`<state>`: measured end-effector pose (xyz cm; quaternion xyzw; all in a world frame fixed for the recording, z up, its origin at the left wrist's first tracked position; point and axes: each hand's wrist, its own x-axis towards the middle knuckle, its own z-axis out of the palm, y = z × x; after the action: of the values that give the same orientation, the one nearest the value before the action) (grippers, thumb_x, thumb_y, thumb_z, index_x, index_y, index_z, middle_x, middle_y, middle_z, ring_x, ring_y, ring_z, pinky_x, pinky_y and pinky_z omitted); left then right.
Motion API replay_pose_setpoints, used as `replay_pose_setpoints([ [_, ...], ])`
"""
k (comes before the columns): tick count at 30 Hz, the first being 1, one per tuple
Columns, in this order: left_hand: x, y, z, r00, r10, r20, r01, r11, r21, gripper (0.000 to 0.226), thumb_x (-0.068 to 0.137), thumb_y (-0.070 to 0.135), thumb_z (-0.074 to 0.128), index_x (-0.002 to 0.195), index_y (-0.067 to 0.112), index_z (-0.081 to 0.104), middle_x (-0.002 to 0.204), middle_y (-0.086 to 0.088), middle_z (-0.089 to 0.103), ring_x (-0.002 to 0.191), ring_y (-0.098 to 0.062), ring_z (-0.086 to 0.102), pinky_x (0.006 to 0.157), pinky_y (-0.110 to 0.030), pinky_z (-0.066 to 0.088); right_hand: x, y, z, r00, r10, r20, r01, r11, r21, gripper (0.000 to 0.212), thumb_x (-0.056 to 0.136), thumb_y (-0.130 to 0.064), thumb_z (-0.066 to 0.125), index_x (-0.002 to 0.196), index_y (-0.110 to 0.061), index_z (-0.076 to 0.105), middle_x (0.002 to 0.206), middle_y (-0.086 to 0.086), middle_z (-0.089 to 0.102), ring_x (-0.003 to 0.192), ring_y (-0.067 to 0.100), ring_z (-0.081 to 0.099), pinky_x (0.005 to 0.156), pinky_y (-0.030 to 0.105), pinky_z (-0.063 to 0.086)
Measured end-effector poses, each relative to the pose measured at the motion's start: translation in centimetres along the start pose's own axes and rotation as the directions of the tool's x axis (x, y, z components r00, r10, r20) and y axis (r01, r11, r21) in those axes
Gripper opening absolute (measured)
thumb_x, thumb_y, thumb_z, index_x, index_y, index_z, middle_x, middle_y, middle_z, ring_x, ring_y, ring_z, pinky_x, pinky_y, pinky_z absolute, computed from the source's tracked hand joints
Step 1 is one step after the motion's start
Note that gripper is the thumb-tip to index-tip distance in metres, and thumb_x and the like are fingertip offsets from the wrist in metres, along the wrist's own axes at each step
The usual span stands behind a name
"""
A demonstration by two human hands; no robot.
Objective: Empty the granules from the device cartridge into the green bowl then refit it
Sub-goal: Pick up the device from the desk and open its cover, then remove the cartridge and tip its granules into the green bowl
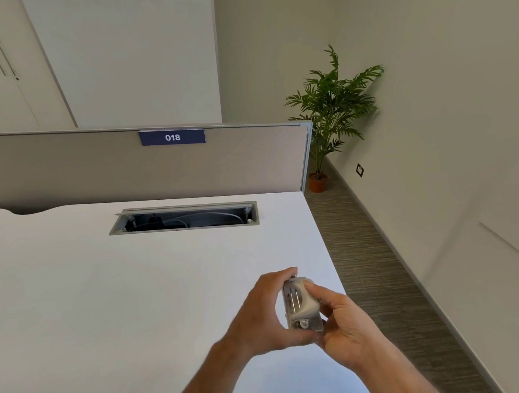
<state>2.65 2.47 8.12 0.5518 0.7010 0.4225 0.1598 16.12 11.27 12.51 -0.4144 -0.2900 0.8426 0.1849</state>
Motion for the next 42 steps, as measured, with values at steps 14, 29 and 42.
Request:
replay_pose_setpoints([
  [14, -0.5, 0.8, 0.9, 0.997, -0.015, -0.078, 0.006, 0.994, -0.105, 0.099, 0.050, 0.049, 0.097, 0.135, 0.032, 0.049, 0.129, 0.017, 0.059, 0.115, -0.008, 0.058, 0.085, -0.014, 0.052, 1.6, 1.1, -0.6, 0.976, 0.192, 0.099, -0.206, 0.966, 0.155, 0.056, 0.098, -0.051, 0.047, 0.126, -0.009, 0.070, 0.119, 0.015, 0.075, 0.095, 0.032, 0.072, 0.084, 0.042, 0.056],
  [29, -0.8, 0.5, 1.1, 0.993, 0.009, -0.117, -0.023, 0.992, -0.120, 0.094, 0.054, 0.051, 0.094, 0.134, 0.028, 0.051, 0.130, 0.015, 0.062, 0.116, -0.013, 0.059, 0.089, -0.011, 0.047, 2.3, 1.8, -0.9, 0.959, 0.223, 0.174, -0.258, 0.941, 0.217, 0.053, 0.096, -0.047, 0.053, 0.128, -0.008, 0.068, 0.117, 0.014, 0.073, 0.076, 0.028, 0.072, 0.066, 0.036, 0.059],
  [42, -0.5, 0.2, 0.8, 0.994, 0.043, -0.096, -0.052, 0.994, -0.097, 0.096, 0.054, 0.057, 0.093, 0.136, 0.032, 0.048, 0.133, 0.018, 0.059, 0.123, -0.009, 0.055, 0.097, -0.011, 0.046, 3.7, 2.3, -2.4, 0.959, 0.210, 0.189, -0.250, 0.942, 0.225, 0.057, 0.097, -0.049, 0.049, 0.130, -0.007, 0.065, 0.113, 0.017, 0.072, 0.086, 0.030, 0.068, 0.068, 0.040, 0.060],
])
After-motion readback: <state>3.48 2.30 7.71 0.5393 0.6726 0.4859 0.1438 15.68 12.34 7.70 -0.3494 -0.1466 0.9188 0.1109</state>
